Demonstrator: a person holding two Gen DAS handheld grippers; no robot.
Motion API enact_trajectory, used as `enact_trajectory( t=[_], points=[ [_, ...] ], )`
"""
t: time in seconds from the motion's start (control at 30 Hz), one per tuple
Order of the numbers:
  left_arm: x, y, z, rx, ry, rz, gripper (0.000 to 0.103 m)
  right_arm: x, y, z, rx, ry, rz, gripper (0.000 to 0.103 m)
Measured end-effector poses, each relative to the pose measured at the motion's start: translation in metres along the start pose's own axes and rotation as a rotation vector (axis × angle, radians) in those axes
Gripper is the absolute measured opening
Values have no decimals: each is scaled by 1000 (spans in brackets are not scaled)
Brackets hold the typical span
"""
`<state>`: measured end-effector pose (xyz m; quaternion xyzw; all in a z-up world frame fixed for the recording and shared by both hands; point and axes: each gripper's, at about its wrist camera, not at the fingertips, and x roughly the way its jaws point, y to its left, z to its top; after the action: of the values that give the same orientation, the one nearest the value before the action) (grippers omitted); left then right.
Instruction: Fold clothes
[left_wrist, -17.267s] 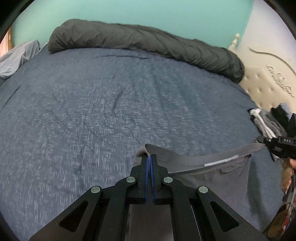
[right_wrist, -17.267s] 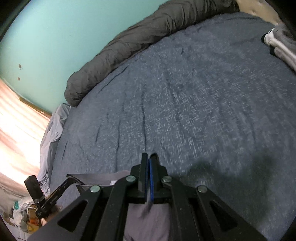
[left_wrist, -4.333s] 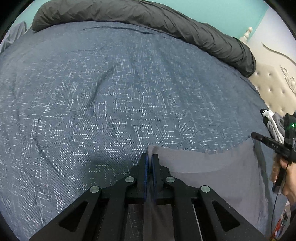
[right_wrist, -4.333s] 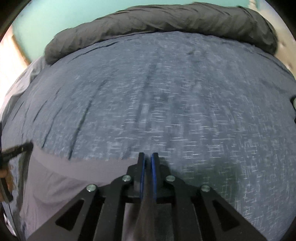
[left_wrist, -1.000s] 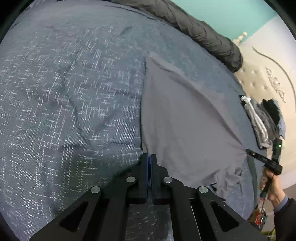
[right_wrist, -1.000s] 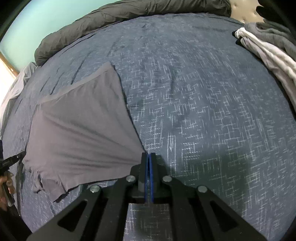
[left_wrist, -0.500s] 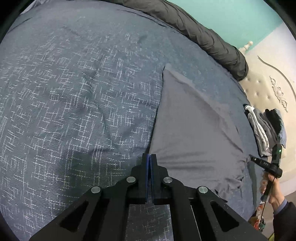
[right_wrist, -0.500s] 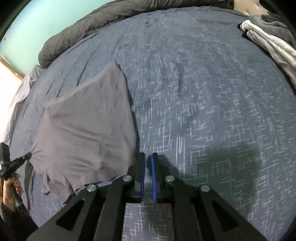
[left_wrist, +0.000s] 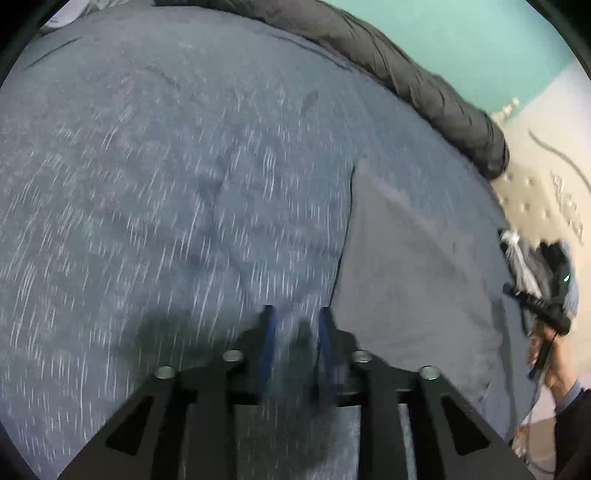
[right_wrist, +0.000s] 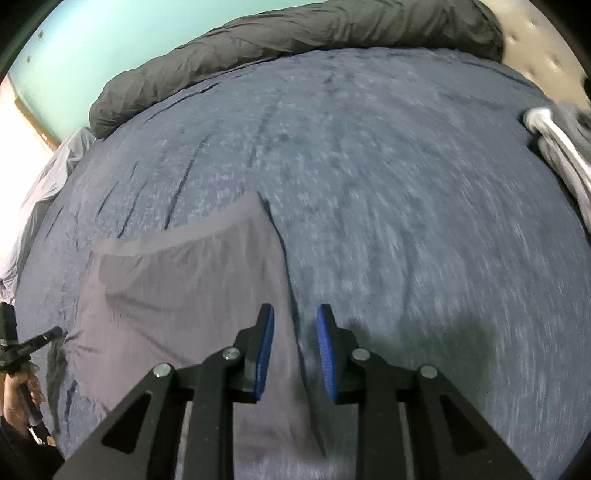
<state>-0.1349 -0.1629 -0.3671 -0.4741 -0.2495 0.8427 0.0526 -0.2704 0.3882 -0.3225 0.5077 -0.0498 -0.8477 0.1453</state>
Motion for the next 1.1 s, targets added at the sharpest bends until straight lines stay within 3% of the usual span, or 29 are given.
enact_trajectory(
  t=[0.1,0.2,0.6,0.63,0.7,0.73,0.83,0.97,1.1],
  points=[
    [13,-17,23,70,-38,25,29,18,7,20,-8,-15,20,25],
    [26,-29,46,90,-65,-13,29,39,14,37,-24,-10,29,26],
    [97,-54,85,123,-31,-11,28,81,23,64,-66,2,78,26],
    [101,-56,86,126,-29,-7,27,83,24,64,-73,2,79,26],
    [107,-56,88,129,-28,-6,14,85,25,65,-90,-9,74,26],
    [108,-57,89,134,-29,-6,3,85,26,65,-98,-21,91,21],
    [107,-61,93,158,-44,-9,2,85,33,67,-129,-36,100,3],
    [91,-67,98,190,-117,-3,2,74,38,77,-126,-106,109,2],
    [94,-75,105,212,-143,7,2,73,42,87,-140,-114,53,1]
  ],
)
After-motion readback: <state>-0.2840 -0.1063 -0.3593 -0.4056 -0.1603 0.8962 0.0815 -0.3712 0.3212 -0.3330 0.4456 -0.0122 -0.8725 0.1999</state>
